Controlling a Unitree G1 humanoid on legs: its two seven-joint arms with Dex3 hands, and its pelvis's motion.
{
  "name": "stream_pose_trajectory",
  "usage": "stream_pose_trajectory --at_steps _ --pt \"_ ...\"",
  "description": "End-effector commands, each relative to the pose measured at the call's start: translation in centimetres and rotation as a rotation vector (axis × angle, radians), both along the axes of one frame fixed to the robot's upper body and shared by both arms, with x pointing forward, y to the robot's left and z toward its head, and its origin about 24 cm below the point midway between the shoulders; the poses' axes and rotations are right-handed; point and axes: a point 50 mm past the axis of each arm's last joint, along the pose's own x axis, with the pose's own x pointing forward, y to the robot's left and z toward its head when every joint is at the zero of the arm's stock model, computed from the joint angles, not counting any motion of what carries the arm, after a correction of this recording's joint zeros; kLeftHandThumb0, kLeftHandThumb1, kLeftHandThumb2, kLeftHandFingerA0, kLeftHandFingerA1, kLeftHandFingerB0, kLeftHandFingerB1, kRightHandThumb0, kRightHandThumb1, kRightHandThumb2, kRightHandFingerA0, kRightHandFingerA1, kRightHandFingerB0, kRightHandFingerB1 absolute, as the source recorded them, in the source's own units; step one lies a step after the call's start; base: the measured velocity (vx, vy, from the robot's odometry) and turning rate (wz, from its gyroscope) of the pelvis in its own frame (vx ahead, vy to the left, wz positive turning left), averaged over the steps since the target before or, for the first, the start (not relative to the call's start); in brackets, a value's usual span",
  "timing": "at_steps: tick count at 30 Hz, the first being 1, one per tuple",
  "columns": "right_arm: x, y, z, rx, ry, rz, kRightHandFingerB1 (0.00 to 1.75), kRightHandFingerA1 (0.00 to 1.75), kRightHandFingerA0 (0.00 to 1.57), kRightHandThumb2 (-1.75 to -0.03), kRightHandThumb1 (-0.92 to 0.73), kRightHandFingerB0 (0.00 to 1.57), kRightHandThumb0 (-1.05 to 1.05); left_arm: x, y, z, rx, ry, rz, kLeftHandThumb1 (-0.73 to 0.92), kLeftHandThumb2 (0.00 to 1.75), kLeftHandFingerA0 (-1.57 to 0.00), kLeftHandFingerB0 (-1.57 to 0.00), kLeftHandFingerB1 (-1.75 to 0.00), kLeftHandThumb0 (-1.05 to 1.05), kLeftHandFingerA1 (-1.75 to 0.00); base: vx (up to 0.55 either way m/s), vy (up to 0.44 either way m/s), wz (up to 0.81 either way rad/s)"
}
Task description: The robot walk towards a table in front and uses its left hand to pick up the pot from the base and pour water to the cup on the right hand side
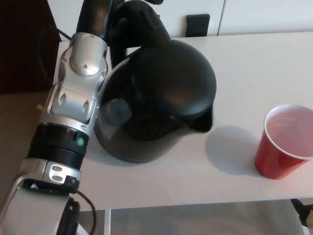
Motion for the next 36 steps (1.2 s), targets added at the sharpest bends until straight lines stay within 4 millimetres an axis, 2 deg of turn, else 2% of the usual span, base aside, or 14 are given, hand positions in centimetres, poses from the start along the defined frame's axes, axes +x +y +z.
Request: stream_pose_trajectory --at_steps 1,3,4,5,7,8,9,13,17,18,21,22,31,36 --pt "0.7 -0.2 0.5 -0.025 0.008 0.039 0.52 0.7 0.46 -0.62 -0.79 0.38 -0.56 -0.9 -1.2 4.9 0.573 -0.582 0.15 0.61 0.6 -0.88 -0.91 -0.65 -0.17 -1.67 0.0 0.0 0.0" --pt "1.0 -0.1 0.7 -0.035 -0.002 0.047 0.53 0.72 0.47 -0.64 -0.79 0.38 -0.57 -0.9 -1.6 5.5 0.658 -0.647 0.151 0.59 0.63 -0.95 -0.92 -0.59 -0.22 -1.61 0.0 0.0 0.0" --pt "1.2 0.0 0.8 -0.03 -0.005 0.051 0.59 0.75 0.52 -1.05 -0.59 0.3 -0.5 -0.9 -1.8 5.9 0.704 -0.675 0.165 0.58 0.57 -0.95 -0.92 -0.52 -0.25 -1.57 0.0 0.0 0.0" --pt "1.4 0.1 0.8 -0.031 -0.006 0.057 0.59 0.75 0.51 -1.05 -0.6 0.31 -0.52 -0.9 -2.0 6.1 0.731 -0.687 0.178 0.58 0.57 -0.92 -0.89 -0.63 -0.27 -1.6 0.0 0.0 0.0" --pt "1.5 0.2 0.9 -0.041 -0.005 0.07 0.59 0.76 0.52 -1.05 -0.6 0.3 -0.51 -0.9 -2.2 6.4 0.762 -0.696 0.193 0.58 0.57 -0.92 -0.87 -0.6 -0.27 -1.61 0.0 0.0 0.0" --pt "1.6 0.3 1.0 -0.045 -0.006 0.076 0.59 0.76 0.52 -1.05 -0.6 0.3 -0.51 -0.9 -2.4 6.6 0.78 -0.703 0.196 0.58 0.57 -0.92 -0.87 -0.6 -0.27 -1.61 0.0 0.0 0.0" --pt "1.7 0.4 1.0 -0.048 -0.008 0.083 0.54 0.73 0.47 -0.63 -0.8 0.38 -0.57 -1.0 -2.5 6.8 0.793 -0.717 0.208 0.54 0.59 -0.94 -0.87 -0.54 -0.28 -1.61 0.0 0.0 0.0" --pt "1.9 0.5 1.1 -0.065 -0.002 0.094 0.52 0.76 0.52 -0.63 -0.8 0.37 -0.57 -1.3 -2.9 7.6 0.839 -0.78 0.221 0.53 0.6 -0.99 -0.77 -0.49 -0.32 -1.57 0.0 0.0 0.0" --pt "2.2 0.8 1.1 -0.069 0.001 0.108 0.53 0.74 0.49 -0.64 -0.8 0.37 -0.58 -1.5 -3.4 8.6 0.867 -0.826 0.249 0.57 0.59 -1.0 -0.82 -0.48 -0.32 -1.58 0.0 0.0 0.0" --pt "2.2 0.9 1.1 -0.071 -0.001 0.113 0.59 0.79 0.58 -1.06 -0.61 0.3 -0.51 -1.6 -3.6 8.8 0.864 -0.837 0.253 0.59 0.58 -1.01 -0.85 -0.47 -0.34 -1.55 0.0 0.0 0.0" --pt "2.3 1.0 1.1 -0.065 -0.006 0.116 0.6 0.82 0.61 -1.06 -0.61 0.31 -0.52 -1.8 -4.1 9.4 0.865 -0.854 0.244 0.57 0.57 -1.01 -0.87 -0.48 -0.36 -1.54 0.0 0.0 0.0" --pt "2.3 1.1 1.1 -0.066 -0.005 0.118 0.53 0.8 0.55 -0.64 -0.8 0.38 -0.59 -1.9 -4.5 9.7 0.868 -0.869 0.239 0.56 0.57 -1.04 -0.87 -0.48 -0.37 -1.53 0.0 0.0 0.0" --pt "2.5 1.5 1.1 -0.064 0.0 0.118 0.53 0.79 0.53 -0.63 -0.78 0.4 -0.59 -3.2 -6.1 11.6 0.85 -0.926 0.158 0.54 0.56 -1.05 -0.83 -0.48 -0.36 -1.51 0.0 0.0 0.0" --pt "2.4 1.7 0.9 -0.048 0.004 0.124 0.53 0.71 0.48 -0.64 -0.8 0.38 -0.61 -3.7 -7.2 11.4 0.848 -0.98 0.147 0.55 0.6 -1.02 -0.86 -0.51 -0.35 -1.62 0.0 0.0 0.0"
